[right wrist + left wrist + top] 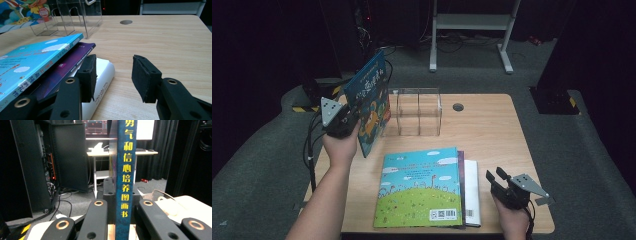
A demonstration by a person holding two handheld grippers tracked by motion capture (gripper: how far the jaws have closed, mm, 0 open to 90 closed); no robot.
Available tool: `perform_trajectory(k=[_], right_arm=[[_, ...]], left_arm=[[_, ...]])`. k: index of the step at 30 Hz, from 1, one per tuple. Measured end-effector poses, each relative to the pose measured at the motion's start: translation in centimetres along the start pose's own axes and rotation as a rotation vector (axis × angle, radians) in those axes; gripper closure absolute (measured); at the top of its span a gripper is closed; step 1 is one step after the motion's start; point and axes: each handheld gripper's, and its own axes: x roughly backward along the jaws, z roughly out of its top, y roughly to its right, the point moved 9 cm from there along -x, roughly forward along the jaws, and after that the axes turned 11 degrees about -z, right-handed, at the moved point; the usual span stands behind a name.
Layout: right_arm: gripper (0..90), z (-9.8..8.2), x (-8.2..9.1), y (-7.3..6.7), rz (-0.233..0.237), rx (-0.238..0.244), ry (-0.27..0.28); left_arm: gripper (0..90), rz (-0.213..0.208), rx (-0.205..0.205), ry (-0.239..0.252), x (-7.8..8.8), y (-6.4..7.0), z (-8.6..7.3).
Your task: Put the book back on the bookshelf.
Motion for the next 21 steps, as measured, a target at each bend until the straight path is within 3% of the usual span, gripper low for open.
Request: perform_trajectory(k=[21], right_arm=[[55.2, -0.1, -0.1, 0.2, 0.002, -0.004, 0.002]], left_arm=[[83.1, 0.036, 0.025, 0.001, -4.0, -0.7, -1.7]])
